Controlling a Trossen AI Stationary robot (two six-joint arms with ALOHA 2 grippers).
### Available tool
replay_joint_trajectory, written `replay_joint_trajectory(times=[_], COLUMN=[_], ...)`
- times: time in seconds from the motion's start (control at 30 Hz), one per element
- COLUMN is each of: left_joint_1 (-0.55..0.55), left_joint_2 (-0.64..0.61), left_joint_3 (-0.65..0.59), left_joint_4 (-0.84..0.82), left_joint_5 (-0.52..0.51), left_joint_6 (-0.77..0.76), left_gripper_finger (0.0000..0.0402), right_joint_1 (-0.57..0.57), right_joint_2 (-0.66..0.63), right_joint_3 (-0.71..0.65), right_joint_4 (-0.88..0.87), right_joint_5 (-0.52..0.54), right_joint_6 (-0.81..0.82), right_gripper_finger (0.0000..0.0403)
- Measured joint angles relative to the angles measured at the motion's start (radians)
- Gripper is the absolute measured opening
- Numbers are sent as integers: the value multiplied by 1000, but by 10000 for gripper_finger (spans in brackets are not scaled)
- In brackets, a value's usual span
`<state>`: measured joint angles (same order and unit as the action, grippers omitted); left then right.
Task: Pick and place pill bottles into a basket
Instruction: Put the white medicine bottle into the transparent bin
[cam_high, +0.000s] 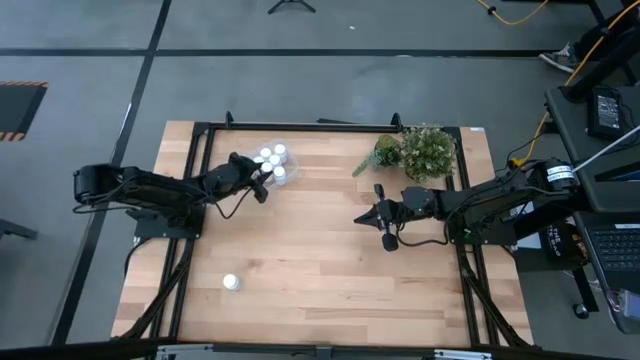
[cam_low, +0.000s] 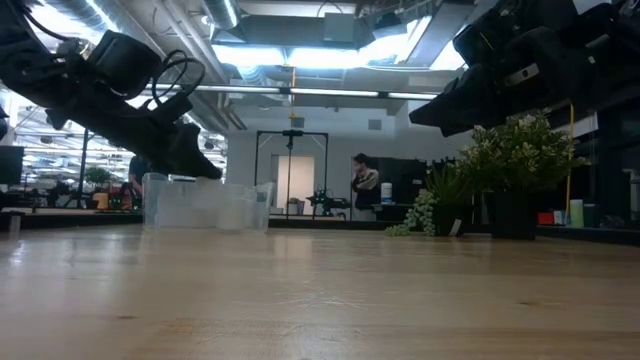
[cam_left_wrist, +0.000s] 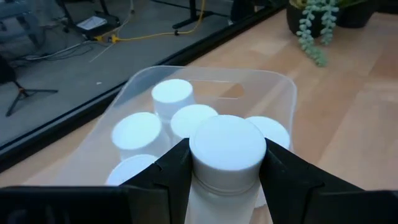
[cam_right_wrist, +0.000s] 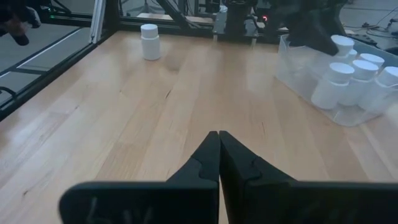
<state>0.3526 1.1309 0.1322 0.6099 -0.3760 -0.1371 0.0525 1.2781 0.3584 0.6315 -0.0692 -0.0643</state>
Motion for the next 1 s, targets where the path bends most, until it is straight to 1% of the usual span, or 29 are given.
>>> replay_joint_trajectory(times=[0.33, 0.6, 0.67, 0.83, 1.0], left_joint_1=[12, 12, 12, 12, 12], left_joint_2=[79, 110, 113, 113, 113], left_joint_3=[3, 33, 35, 36, 36], left_joint_4=[25, 25, 24, 24, 23], left_joint_5=[21, 20, 19, 6, 0], left_joint_6=[-6, 13, 19, 19, 19], left_gripper_finger=[152, 152, 159, 194, 199], right_joint_1=[0, 0, 0, 0, 0], right_joint_2=[0, 0, 0, 0, 0], right_joint_3=[0, 0, 0, 0, 0], right_joint_4=[-1, -1, -2, -5, -6], right_joint_5=[0, 0, 0, 0, 0], right_joint_6=[0, 0, 0, 0, 0], right_gripper_finger=[3, 3, 3, 3, 3])
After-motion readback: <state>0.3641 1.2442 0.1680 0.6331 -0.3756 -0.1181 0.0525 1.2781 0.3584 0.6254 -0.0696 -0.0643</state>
